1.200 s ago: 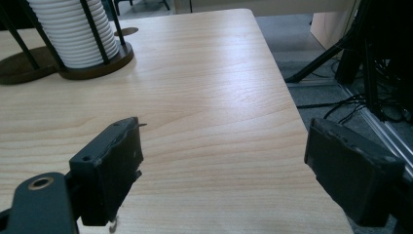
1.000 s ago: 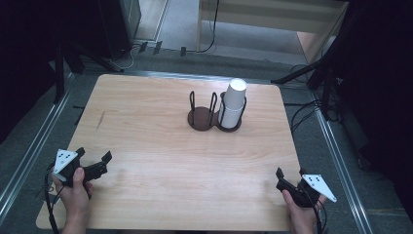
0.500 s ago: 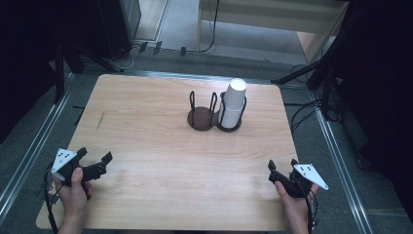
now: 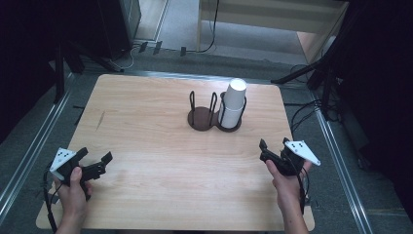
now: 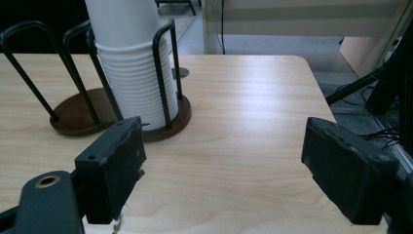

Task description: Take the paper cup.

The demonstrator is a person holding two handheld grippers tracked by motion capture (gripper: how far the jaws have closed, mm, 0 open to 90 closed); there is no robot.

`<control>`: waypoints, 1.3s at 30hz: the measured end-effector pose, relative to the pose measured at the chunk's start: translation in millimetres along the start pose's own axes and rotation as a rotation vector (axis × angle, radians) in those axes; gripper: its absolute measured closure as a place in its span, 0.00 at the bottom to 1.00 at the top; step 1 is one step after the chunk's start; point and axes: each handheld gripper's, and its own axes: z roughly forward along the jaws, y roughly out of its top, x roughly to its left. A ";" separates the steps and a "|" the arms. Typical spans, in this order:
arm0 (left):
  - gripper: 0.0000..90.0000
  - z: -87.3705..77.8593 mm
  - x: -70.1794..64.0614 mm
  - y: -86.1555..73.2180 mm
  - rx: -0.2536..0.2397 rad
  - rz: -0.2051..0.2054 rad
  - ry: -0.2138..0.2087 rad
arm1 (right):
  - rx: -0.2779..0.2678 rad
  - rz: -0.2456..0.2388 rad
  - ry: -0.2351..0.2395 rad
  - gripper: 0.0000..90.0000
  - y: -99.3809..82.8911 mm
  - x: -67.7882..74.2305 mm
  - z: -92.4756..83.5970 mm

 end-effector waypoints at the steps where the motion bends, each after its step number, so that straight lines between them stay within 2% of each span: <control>1: 0.00 0.0 0.0 0.0 0.002 0.004 -0.001 | 0.004 -0.001 0.011 0.17 5.4 2.7 3.8; 5: 0.00 0.4 -0.4 0.2 0.006 0.008 -0.002 | 0.011 -0.025 0.022 0.15 14.0 9.8 10.7; 8: 0.00 0.3 -0.2 0.2 0.007 0.007 -0.002 | 0.012 -0.024 0.030 0.14 17.8 13.0 13.9; 12: 0.00 0.4 -0.3 0.2 0.006 0.008 -0.003 | 0.025 -0.016 0.075 0.09 24.9 20.6 23.8; 15: 0.00 0.4 -0.4 0.2 0.007 0.009 -0.003 | 0.032 -0.018 0.080 0.06 27.2 25.2 30.6; 23: 0.00 0.5 0.3 0.3 0.009 0.006 -0.008 | 0.041 -0.014 0.083 0.04 33.8 38.0 45.6; 28: 0.00 0.6 0.6 0.4 0.009 0.004 -0.011 | 0.029 -0.003 0.092 0.03 44.5 50.4 59.2; 33: 0.00 0.5 0.2 0.2 0.005 0.008 -0.015 | 0.033 -0.013 0.093 0.03 50.9 59.8 72.5; 39: 0.00 -0.3 -0.1 -0.1 -0.002 0.010 -0.016 | 0.027 -0.014 0.074 0.03 54.6 70.1 85.2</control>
